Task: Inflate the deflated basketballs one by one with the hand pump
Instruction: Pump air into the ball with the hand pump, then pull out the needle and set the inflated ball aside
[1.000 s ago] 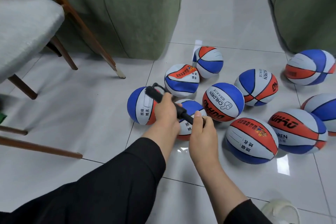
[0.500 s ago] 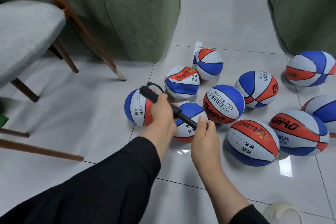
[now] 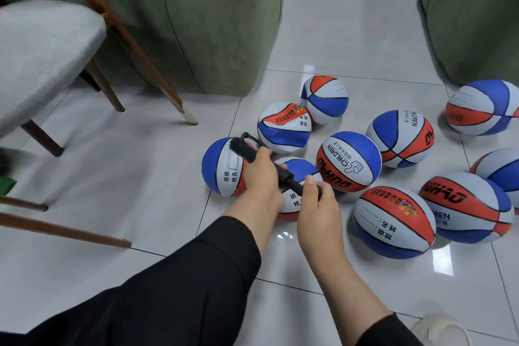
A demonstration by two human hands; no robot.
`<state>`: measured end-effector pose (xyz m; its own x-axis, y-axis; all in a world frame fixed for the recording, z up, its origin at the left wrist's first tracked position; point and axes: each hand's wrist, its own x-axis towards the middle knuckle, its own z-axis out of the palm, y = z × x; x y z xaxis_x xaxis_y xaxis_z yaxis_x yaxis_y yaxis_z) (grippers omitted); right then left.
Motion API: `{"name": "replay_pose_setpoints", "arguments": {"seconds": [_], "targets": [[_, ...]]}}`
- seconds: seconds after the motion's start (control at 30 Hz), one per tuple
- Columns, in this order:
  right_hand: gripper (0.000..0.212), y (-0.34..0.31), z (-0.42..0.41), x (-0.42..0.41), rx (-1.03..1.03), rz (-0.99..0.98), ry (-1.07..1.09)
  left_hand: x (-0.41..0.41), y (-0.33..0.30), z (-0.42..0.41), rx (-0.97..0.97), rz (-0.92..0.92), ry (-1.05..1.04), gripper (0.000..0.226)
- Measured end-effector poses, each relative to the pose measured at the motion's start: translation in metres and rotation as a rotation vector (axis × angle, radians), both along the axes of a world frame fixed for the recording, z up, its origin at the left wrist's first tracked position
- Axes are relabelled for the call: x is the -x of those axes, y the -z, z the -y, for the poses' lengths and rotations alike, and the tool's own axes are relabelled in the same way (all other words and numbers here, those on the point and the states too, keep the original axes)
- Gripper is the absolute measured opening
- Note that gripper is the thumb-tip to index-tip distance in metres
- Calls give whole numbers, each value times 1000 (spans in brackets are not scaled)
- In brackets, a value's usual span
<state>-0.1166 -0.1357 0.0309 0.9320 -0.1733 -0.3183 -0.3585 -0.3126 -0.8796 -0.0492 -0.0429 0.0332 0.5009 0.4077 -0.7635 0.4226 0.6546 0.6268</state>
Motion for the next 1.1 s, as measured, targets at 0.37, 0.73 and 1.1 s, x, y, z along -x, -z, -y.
{"name": "replay_pose_setpoints", "arguments": {"seconds": [0.37,0.73,1.1], "targets": [[30,1,13,11,-52,-26,24,-13,4,-42,-61,-13,-49,15],[43,13,-20,-6,-46,-98,-38,15,10,-2,-54,50,68,19],[39,-5,-10,-44,-517,-414,-426,3,11,-51,-159,-16,496,42]]}}
